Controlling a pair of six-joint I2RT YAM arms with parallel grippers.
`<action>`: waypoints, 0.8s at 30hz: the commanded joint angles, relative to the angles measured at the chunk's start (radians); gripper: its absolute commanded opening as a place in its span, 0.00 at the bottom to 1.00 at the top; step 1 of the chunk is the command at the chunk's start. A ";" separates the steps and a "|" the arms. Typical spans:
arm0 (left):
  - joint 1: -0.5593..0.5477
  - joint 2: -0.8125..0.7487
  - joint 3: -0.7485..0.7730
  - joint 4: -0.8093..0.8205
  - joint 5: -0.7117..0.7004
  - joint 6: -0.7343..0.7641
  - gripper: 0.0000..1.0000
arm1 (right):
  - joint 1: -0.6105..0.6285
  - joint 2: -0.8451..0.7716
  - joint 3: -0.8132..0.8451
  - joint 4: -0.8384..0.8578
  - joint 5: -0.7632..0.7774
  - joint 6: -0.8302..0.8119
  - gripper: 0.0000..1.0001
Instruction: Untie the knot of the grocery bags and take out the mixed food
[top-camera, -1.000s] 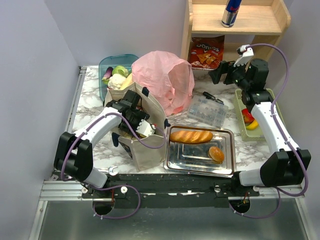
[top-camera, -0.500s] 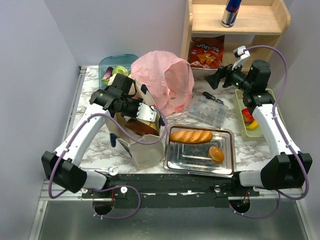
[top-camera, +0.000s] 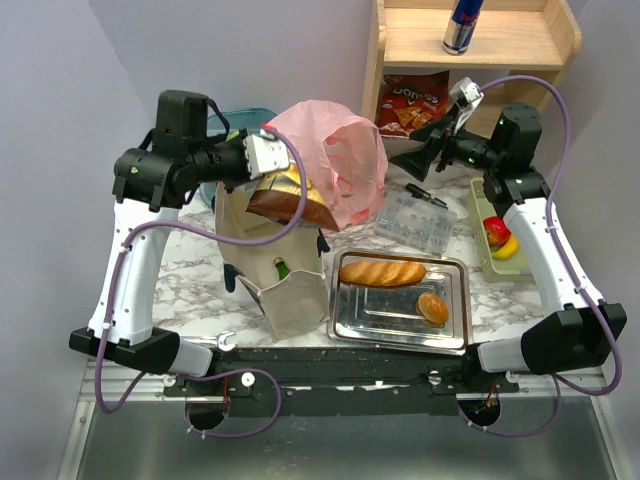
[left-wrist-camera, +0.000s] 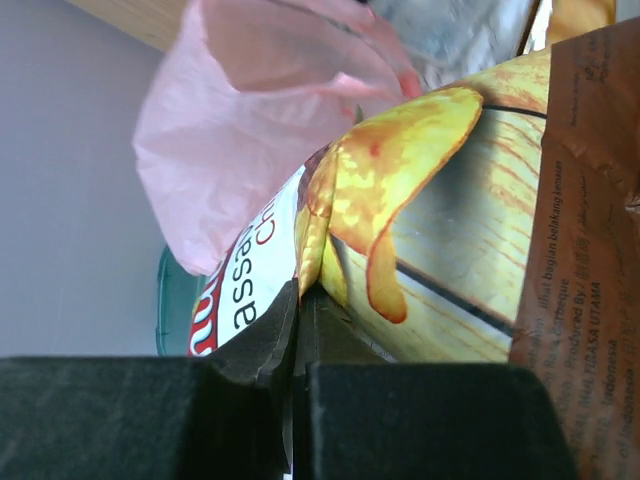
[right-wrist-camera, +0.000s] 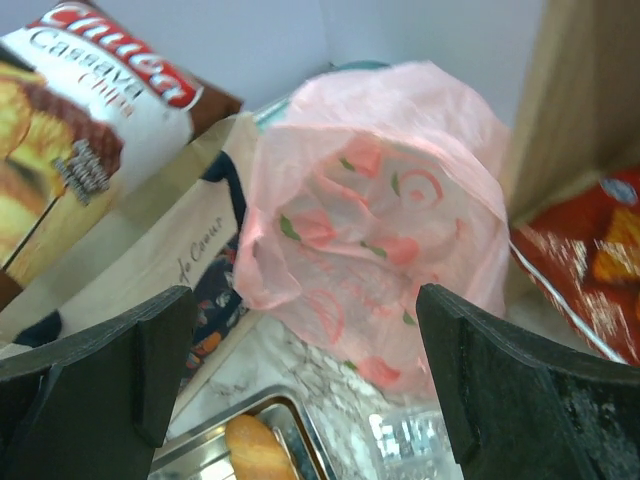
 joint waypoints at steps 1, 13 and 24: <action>0.019 0.075 0.199 0.058 0.121 -0.291 0.00 | 0.089 -0.011 0.117 -0.079 -0.051 -0.153 1.00; 0.021 0.208 0.389 0.133 0.141 -0.709 0.00 | 0.465 0.000 0.337 -0.438 0.135 -0.781 1.00; 0.019 0.162 0.314 0.205 0.320 -0.862 0.00 | 0.677 -0.049 0.167 -0.175 0.462 -0.949 1.00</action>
